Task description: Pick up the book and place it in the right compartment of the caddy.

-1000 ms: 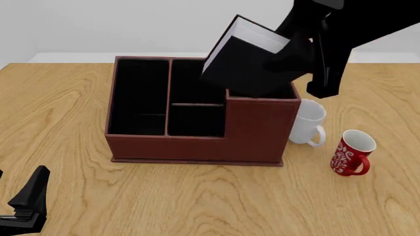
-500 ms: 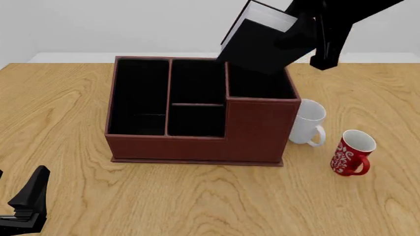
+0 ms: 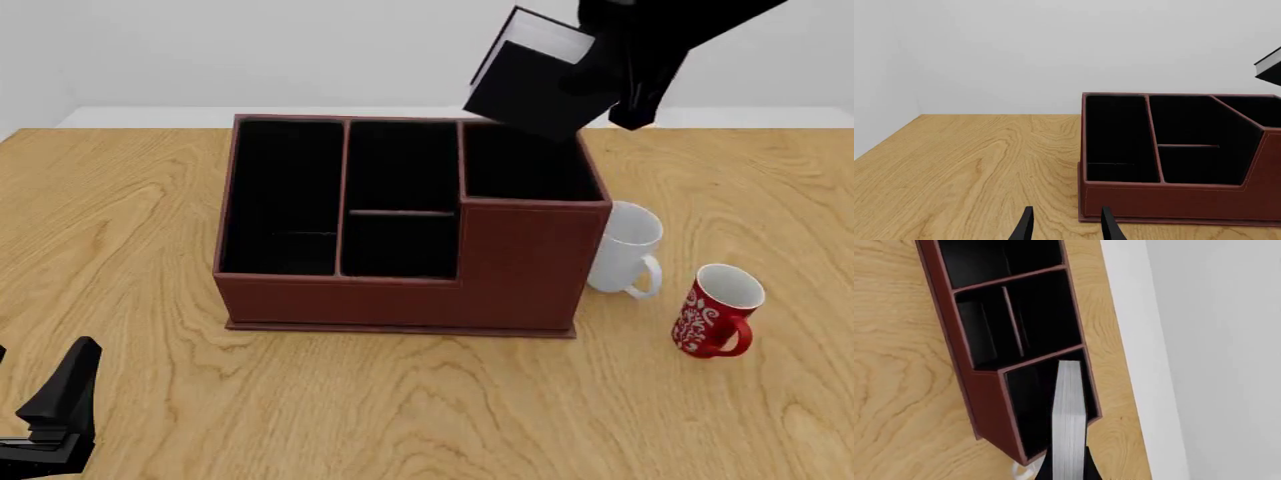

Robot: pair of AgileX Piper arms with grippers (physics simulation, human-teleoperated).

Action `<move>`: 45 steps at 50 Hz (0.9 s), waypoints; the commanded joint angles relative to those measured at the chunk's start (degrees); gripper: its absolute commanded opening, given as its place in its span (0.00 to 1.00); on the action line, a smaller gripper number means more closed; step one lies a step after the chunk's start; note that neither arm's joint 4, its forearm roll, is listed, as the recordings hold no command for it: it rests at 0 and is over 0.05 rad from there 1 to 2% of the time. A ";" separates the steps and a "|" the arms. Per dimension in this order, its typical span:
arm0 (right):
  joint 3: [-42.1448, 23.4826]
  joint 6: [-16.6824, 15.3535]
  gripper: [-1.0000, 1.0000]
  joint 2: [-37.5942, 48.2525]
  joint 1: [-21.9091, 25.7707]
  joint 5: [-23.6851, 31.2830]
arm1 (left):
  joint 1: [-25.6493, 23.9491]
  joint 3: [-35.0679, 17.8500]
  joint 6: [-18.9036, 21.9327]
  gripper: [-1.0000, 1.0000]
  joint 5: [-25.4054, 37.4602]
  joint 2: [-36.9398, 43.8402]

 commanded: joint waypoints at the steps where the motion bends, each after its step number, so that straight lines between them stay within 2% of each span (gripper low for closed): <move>1: 0.12 1.36 0.00 1.12 -1.71 -2.86 | 0.00 0.00 0.00 1.00 0.00 0.00; 28: 7.04 2.53 0.00 2.45 -3.66 -8.81 | 0.00 0.00 0.00 1.00 0.00 0.00; 45: 8.41 3.24 0.00 3.97 -3.31 -10.50 | 0.00 0.00 0.00 1.00 0.00 0.00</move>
